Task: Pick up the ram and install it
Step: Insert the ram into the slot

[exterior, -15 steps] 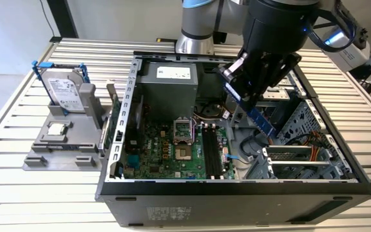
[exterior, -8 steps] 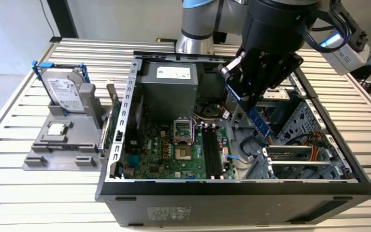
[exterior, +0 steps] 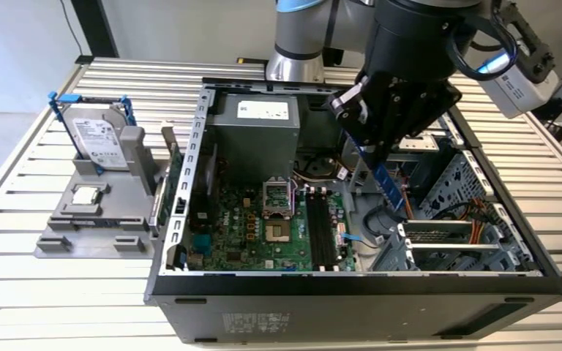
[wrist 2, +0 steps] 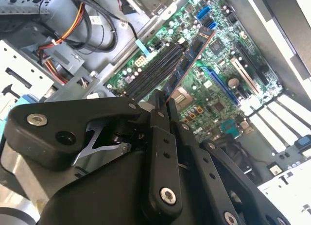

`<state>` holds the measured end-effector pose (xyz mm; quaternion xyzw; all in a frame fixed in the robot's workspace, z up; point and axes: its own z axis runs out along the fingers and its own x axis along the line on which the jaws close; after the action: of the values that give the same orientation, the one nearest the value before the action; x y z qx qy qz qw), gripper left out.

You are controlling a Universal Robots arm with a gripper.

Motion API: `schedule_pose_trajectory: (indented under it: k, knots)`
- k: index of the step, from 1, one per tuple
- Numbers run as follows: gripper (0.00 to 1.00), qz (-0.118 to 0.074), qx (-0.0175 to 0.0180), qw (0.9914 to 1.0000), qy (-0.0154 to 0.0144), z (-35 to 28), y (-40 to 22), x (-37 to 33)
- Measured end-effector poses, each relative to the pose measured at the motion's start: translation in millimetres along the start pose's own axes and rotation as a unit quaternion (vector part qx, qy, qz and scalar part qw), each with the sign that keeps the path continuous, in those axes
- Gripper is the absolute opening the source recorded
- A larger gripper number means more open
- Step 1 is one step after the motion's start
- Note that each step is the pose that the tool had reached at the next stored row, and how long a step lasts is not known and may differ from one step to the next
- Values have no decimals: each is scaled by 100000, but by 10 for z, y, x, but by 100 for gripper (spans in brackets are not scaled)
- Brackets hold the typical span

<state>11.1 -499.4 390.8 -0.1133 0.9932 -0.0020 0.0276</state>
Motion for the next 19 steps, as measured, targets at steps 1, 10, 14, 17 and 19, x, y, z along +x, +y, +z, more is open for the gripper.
schedule_pose_trajectory:
  k: [1, 10, 14, 17, 19]
  knots:
    - [0, 429, 24, 99999, 4, 0, 1, 1]
    - [0, 4534, 246, 99897, 45, 4, 6, 5]
    - [0, 6198, 340, 99807, 65, 7, 11, 4]
    - [0, 7437, 407, 99722, 76, 10, 15, 3]
    - [0, 8243, 453, 99659, 86, 11, 19, 2]
